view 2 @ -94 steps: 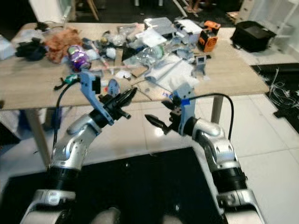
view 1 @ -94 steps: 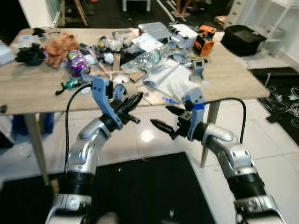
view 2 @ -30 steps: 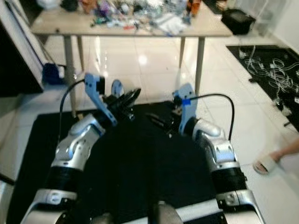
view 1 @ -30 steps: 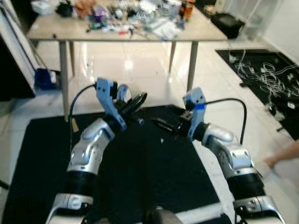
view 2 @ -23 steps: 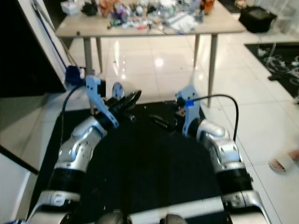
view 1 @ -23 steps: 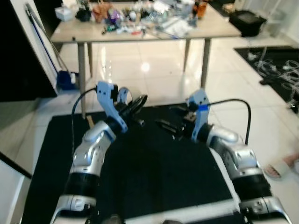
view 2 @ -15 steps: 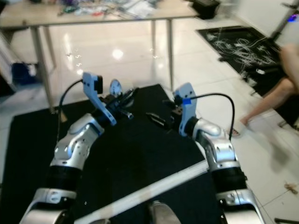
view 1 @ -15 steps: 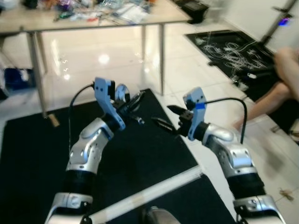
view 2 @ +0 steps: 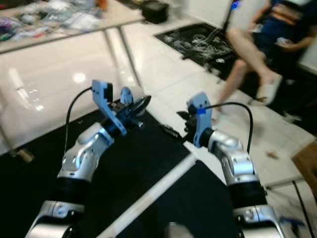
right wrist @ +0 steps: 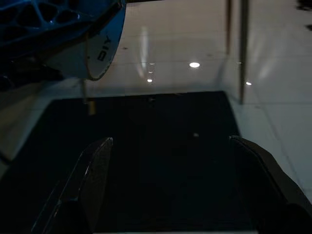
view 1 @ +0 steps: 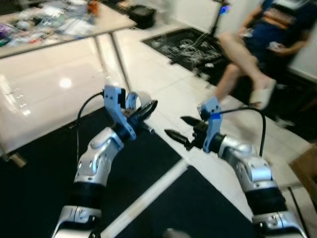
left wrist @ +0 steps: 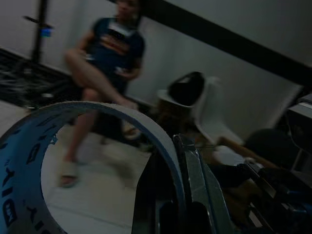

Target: Picking trash to rubbish bin

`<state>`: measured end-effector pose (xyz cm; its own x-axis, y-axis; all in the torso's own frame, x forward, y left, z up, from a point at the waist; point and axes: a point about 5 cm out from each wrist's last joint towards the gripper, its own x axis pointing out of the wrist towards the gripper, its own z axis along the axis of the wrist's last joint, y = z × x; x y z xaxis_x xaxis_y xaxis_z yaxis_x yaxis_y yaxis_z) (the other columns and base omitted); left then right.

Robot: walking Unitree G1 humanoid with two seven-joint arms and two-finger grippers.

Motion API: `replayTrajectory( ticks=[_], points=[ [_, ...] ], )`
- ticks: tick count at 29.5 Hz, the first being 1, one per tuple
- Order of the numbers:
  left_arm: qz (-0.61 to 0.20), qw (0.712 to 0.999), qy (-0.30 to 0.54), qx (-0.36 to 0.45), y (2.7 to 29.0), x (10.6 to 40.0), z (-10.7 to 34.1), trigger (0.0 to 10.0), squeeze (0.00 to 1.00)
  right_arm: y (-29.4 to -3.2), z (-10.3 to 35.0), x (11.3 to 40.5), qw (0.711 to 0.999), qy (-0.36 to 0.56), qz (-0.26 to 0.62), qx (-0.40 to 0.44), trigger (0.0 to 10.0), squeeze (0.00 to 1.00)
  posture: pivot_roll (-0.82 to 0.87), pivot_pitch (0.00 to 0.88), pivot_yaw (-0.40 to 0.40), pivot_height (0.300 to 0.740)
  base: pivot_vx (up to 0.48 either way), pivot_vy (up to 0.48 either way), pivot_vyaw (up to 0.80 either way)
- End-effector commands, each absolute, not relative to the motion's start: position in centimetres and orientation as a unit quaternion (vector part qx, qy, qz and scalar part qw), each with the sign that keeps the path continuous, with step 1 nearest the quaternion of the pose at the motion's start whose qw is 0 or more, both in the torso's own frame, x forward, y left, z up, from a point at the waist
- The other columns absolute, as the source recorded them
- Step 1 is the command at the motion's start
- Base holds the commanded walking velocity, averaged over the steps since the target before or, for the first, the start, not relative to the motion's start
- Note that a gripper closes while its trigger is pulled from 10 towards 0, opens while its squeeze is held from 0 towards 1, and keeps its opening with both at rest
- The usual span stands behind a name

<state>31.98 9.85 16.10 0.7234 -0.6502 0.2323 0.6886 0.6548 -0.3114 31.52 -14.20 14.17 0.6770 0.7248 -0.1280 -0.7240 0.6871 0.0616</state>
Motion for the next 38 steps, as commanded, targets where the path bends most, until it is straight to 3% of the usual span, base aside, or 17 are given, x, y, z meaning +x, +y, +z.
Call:
replayTrajectory(
  ticks=[1, 38],
  points=[
    [-0.365, 0.909, -0.044, -0.195, 9.99, 31.98, 15.81, 10.0, 0.00, -13.82, 14.24, 31.51, 0.913, 0.072, 0.401, 0.007, 10.0, 0.00, -0.05, 0.000, -0.044, 0.740, 0.000, 0.000, -0.79],
    [-0.364, 0.909, -0.047, -0.195, 10.05, 32.02, 15.89, 10.0, 0.00, -13.84, 14.23, 31.59, 0.912, 0.076, 0.402, 0.008, 10.0, 0.00, -0.05, 0.000, -0.045, 0.740, 0.000, 0.000, -0.79]
  ],
)
